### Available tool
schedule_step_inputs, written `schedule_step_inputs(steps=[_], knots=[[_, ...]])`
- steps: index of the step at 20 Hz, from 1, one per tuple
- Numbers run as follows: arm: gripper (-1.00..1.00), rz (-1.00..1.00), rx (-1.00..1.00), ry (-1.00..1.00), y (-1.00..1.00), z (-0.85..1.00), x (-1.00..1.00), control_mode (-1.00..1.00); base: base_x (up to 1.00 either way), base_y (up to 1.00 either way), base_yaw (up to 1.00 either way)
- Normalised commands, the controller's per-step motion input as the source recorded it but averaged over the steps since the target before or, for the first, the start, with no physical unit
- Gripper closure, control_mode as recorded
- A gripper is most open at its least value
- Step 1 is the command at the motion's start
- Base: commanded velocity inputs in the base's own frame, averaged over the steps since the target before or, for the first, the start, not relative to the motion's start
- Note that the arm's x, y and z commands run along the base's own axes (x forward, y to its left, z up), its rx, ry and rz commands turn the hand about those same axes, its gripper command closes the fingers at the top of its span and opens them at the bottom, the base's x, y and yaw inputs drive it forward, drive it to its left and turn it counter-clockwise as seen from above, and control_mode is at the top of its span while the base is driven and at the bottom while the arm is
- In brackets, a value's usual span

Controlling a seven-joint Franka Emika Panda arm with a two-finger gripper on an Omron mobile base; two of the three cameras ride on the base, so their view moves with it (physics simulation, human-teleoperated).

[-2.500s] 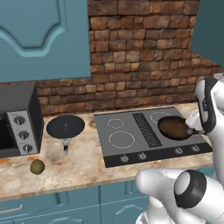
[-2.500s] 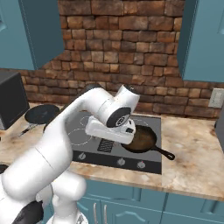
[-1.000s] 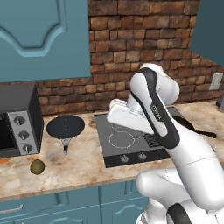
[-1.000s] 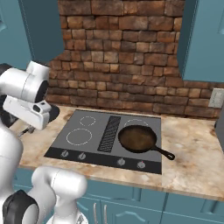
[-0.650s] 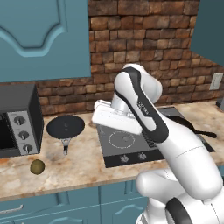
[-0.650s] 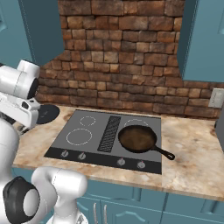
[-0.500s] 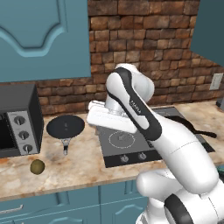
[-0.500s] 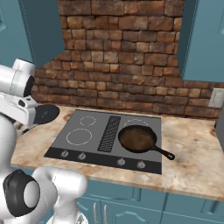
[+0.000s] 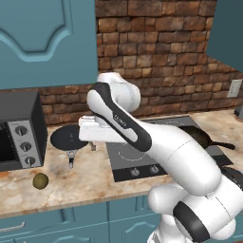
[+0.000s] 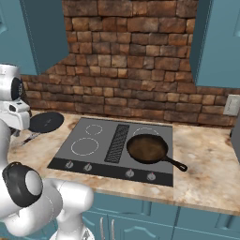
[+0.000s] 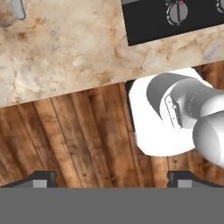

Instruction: Place both pans onto different burners. Then place the potato and the steak on different pans.

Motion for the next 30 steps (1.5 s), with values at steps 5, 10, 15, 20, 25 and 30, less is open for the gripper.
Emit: schedule_step_inputs(steps=[5, 10, 15, 20, 25, 30], knots=[[-1.00, 0.00, -0.05, -0.20, 0.06, -0.36, 0.16, -1.00, 0.00, 0.00, 0.00], [-1.00, 0.00, 0.00, -0.18, 0.01, -0.27, 0.33, -1.00, 0.00, 0.00, 0.00], [-1.00, 0.00, 0.00, -0.06, 0.22, -0.21, 0.44, -1.00, 0.00, 0.00, 0.00], [-1.00, 0.01, 0.00, 0.00, 0.32, -0.21, 0.54, -1.00, 0.00, 0.00, 0.00], [-1.00, 0.01, 0.00, 0.00, 0.24, -0.27, 0.49, -1.00, 0.00, 0.00, 0.00], [-1.00, 0.02, 0.00, 0.00, 0.31, -0.36, 0.44, -1.00, 0.00, 0.00, 0.00]])
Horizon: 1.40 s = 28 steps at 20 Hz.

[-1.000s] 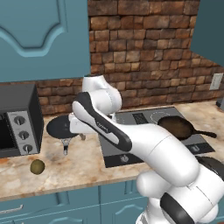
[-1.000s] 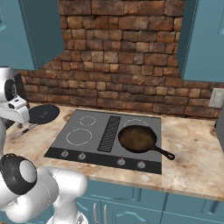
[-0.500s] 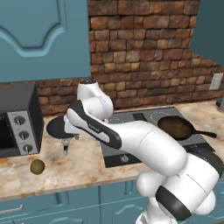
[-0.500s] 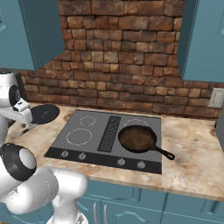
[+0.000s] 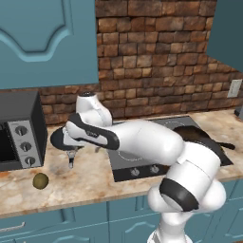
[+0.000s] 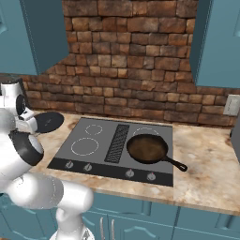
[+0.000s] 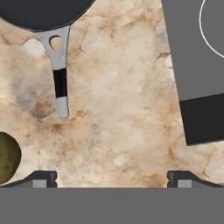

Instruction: Place both pans onto different burners. Then place the potato and the steak on different pans.

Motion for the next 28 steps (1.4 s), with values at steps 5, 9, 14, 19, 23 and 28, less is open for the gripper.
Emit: schedule_step_inputs(steps=[5, 9, 14, 19, 23, 28], knots=[[-1.00, 0.03, 0.00, 0.00, 0.27, -0.42, 0.48, -1.00, 0.00, 0.00, 0.00], [-1.00, 0.02, -0.01, 0.00, 0.26, -0.41, 0.41, -1.00, 0.00, 0.00, 0.00], [-1.00, 0.00, -0.01, -0.01, 0.27, -0.33, 0.46, -1.00, 0.00, 0.00, 0.00], [-1.00, 0.00, -0.01, -0.03, 0.25, -0.30, 0.44, -1.00, 0.00, 0.00, 0.00], [-1.00, 0.00, -0.01, -0.04, 0.21, -0.26, 0.39, -1.00, 0.00, 0.00, 0.00], [-1.00, 0.00, 0.00, -0.03, 0.14, -0.29, 0.37, -1.00, 0.00, 0.00, 0.00]])
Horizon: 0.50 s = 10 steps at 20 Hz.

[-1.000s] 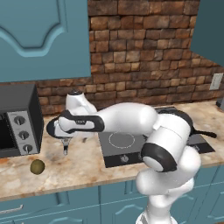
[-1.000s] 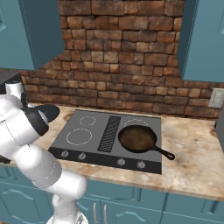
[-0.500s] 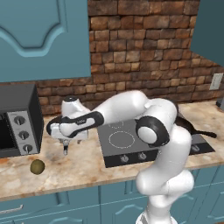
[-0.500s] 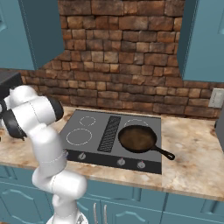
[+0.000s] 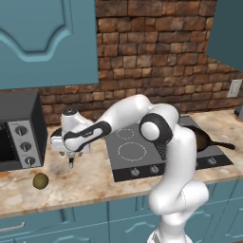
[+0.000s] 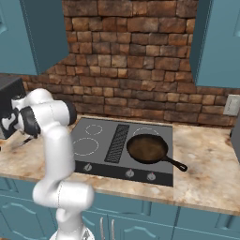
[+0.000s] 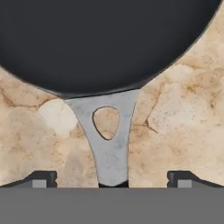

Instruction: Place both pans onto different burners. Then place the potato and the steak on different pans.

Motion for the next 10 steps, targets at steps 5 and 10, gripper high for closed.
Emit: schedule_step_inputs(steps=[5, 10], knots=[[-1.00, 0.00, 0.00, -0.01, 0.04, -0.35, 0.26, -1.00, 0.00, 0.00, 0.00], [-1.00, 0.00, 0.00, 0.00, 0.00, -0.30, 0.22, -1.00, 0.00, 0.00, 0.00]])
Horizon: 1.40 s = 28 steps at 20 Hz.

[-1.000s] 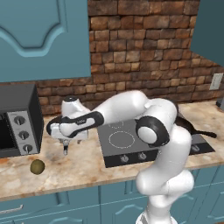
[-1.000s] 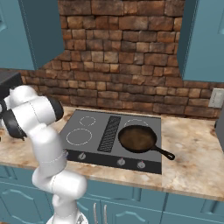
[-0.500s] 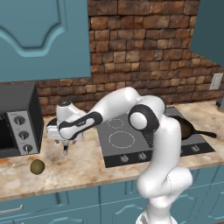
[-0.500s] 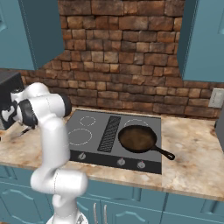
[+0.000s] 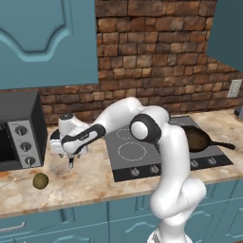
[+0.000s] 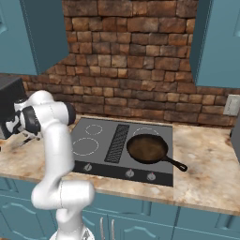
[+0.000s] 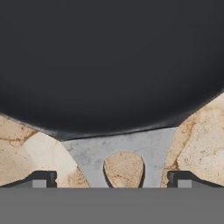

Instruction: Place both pans onto different burners. Then place the potato and the steak on different pans.

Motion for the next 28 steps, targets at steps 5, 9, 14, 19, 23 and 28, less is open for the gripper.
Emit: schedule_step_inputs(steps=[5, 9, 14, 19, 23, 28], knots=[[-1.00, 0.00, 0.00, 0.00, 0.02, -0.29, 0.21, -1.00, 0.00, 0.00, 0.00], [1.00, 0.00, 0.00, 0.00, 0.01, -0.02, 0.07, -1.00, 0.00, 0.00, 0.00], [1.00, 0.00, 0.00, 0.00, 0.00, 0.00, 0.00, -1.00, 0.00, 0.00, 0.00], [1.00, 0.00, 0.00, 0.00, -0.01, 0.12, -0.03, -1.00, 0.00, 0.00, 0.00], [1.00, 0.00, 0.00, -0.02, -0.03, 0.46, -0.34, -1.00, 0.00, 0.00, 0.00], [1.00, 0.00, 0.01, 0.00, -0.50, 0.28, -0.36, -1.00, 0.00, 0.00, 0.00]])
